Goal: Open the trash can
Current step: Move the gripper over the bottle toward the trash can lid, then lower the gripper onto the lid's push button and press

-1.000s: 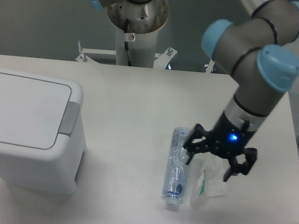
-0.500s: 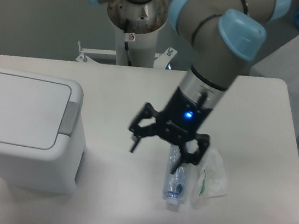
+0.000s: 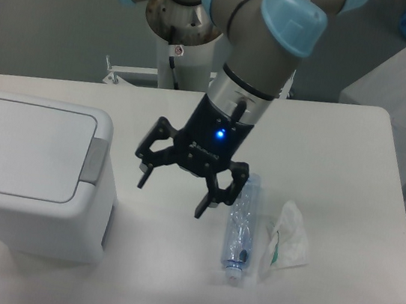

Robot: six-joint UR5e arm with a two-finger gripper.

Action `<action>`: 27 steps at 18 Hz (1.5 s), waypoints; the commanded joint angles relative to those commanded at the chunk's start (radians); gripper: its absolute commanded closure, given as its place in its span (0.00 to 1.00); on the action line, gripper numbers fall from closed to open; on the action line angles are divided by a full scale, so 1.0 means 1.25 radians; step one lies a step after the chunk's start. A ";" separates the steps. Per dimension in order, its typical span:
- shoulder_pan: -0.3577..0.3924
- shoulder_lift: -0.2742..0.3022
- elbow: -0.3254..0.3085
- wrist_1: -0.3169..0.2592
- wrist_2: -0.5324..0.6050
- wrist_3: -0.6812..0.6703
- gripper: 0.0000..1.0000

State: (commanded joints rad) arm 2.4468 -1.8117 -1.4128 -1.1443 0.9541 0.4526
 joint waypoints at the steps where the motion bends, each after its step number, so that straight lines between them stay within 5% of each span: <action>1: -0.002 0.000 -0.002 -0.001 0.000 -0.010 0.00; 27: -0.049 0.023 -0.076 0.006 0.016 -0.042 0.00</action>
State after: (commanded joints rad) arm 2.3853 -1.7825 -1.5079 -1.1367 0.9741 0.4004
